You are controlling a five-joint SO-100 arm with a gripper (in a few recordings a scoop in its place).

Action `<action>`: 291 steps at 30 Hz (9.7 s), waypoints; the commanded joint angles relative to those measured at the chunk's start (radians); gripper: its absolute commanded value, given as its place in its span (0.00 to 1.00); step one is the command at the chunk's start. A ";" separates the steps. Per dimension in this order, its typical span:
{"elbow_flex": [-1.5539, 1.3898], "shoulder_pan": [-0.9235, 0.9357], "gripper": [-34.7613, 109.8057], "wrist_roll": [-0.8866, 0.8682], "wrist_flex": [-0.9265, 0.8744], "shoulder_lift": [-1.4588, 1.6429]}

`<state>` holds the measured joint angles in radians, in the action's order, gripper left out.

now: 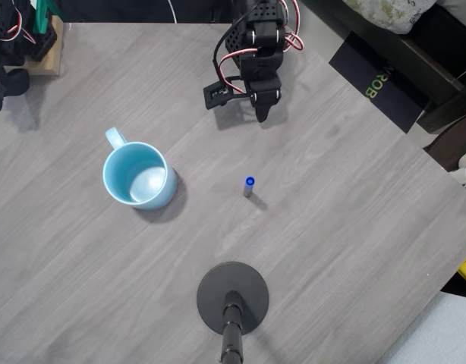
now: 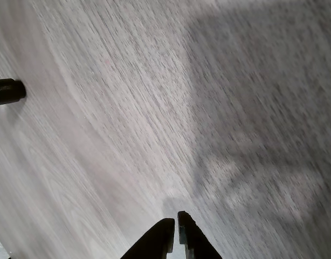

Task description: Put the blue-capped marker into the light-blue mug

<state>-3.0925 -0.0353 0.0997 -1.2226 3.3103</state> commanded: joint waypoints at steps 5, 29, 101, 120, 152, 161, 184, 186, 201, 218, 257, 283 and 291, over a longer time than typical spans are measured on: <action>-0.002 0.002 0.24 0.000 -0.015 0.028; -0.002 0.002 0.24 0.000 -0.015 0.028; 0.040 0.255 0.28 1.396 0.943 0.026; 0.426 0.164 0.36 1.376 1.460 -0.733; 0.314 0.101 0.37 1.348 1.559 -0.979; 0.588 0.025 0.37 1.032 1.100 -1.031; 1.155 -0.104 0.36 0.120 0.723 -1.615; 1.178 -0.095 0.36 0.043 0.709 -1.647; 1.666 0.011 0.37 -0.311 0.350 -2.091; 1.666 -0.071 0.38 -0.383 0.279 -2.057; 1.852 -0.046 0.24 -0.295 0.198 -2.224; 1.841 0.264 0.24 -0.578 -0.005 -1.508; 1.841 0.472 0.24 -0.603 0.000 -1.500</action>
<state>-1.2609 0.3375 -0.4847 -1.2379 1.7748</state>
